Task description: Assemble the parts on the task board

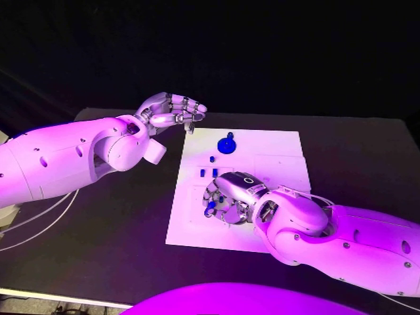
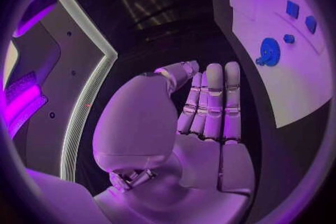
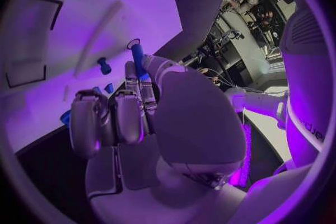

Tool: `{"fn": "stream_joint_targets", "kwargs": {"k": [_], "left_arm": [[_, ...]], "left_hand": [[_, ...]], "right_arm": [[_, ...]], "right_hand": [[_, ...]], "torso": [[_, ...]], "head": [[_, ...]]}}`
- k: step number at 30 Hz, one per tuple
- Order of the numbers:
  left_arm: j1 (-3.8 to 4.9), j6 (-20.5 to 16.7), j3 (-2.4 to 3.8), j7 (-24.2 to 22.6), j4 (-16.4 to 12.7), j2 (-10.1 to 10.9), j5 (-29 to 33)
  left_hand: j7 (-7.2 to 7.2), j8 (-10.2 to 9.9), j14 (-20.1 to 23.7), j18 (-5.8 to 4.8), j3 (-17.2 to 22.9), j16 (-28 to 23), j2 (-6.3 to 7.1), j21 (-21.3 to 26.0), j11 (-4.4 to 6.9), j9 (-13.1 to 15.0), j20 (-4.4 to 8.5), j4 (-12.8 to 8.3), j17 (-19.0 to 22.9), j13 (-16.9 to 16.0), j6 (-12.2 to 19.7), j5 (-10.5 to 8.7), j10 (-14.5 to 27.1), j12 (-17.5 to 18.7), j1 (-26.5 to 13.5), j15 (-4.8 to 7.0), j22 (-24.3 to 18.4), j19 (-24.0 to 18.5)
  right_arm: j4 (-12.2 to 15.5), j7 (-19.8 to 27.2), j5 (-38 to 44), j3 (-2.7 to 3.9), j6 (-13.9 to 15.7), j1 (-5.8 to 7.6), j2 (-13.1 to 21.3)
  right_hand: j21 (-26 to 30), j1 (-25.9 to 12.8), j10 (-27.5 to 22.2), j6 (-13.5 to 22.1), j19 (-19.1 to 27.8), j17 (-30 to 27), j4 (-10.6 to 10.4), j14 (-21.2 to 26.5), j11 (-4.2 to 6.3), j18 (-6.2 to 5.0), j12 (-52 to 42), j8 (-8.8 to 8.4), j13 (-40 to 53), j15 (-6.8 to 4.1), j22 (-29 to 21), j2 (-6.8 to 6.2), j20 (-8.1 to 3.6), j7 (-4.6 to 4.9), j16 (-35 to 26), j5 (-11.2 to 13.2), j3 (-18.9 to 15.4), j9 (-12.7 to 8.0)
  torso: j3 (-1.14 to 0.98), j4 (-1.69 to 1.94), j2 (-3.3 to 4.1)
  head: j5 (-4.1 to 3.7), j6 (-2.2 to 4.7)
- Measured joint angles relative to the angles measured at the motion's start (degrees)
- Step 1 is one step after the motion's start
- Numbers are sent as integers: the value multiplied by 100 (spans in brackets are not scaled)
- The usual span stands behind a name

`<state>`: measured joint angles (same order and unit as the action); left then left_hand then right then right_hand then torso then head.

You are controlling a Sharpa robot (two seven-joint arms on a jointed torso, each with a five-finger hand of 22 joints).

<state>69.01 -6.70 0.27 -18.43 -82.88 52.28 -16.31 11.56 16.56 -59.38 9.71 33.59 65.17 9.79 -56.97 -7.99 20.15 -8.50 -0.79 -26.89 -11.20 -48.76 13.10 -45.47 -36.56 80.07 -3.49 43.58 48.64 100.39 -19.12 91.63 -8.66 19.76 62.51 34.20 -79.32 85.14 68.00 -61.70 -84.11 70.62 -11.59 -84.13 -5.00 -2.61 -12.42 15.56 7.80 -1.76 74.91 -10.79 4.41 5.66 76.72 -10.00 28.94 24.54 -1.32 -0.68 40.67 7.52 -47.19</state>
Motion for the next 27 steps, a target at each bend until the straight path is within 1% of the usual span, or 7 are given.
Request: {"fn": "stream_joint_targets", "kwargs": {"k": [3,14,23,26,27], "left_arm": [[0,1,0,2,0,1,-1],[0,4,0,7,0,3,-5],[0,5,0,10,0,4,-8],[0,6,0,11,-2,6,-9],[0,6,0,12,-3,6,-10]], "left_hand": [[0,0,0,0,0,0,0,0,0,0,0,0,0,0,0,0,0,0,0,0,0,0],[0,-1,0,0,0,0,0,0,0,0,0,0,0,0,0,0,0,0,0,0,0,0],[0,-1,0,0,0,0,0,0,0,-1,0,0,0,0,0,0,0,0,0,0,0,0],[0,-4,0,0,0,0,0,0,0,-1,0,0,0,0,0,0,0,0,0,0,0,0],[0,-4,0,0,0,0,0,0,0,-1,0,0,0,0,0,0,0,0,0,0,0,0]], "right_arm": [[-12,-4,9,-2,-38,-4,-1],[-30,-25,51,-5,-190,-7,-3],[-36,-85,124,-11,-237,-5,-32],[-44,-122,167,-16,-238,-6,-61],[-47,-132,180,-18,-238,-7,-71]], "right_hand": [[0,0,0,1,0,0,0,0,0,0,-20,0,0,0,0,0,0,0,0,-11,0,1],[0,0,0,9,0,-1,9,0,0,0,-21,-1,-3,0,-1,0,0,6,0,-11,9,8],[23,0,0,11,0,-11,33,0,0,0,-20,-4,13,0,-1,-1,0,7,0,-10,1,11],[114,-1,0,86,0,-46,48,0,-1,0,47,-4,36,1,-1,-2,0,81,0,-10,16,36],[135,-12,1,130,0,-68,55,0,-1,0,81,-20,37,1,-1,-13,0,91,0,-10,22,36]], "torso": [[-2,-1,0],[0,-3,0],[0,-3,-2],[1,-3,-2],[2,-2,-2]], "head": [[4,-10],[5,-23],[2,-24],[-5,-19],[-7,-18]]}}
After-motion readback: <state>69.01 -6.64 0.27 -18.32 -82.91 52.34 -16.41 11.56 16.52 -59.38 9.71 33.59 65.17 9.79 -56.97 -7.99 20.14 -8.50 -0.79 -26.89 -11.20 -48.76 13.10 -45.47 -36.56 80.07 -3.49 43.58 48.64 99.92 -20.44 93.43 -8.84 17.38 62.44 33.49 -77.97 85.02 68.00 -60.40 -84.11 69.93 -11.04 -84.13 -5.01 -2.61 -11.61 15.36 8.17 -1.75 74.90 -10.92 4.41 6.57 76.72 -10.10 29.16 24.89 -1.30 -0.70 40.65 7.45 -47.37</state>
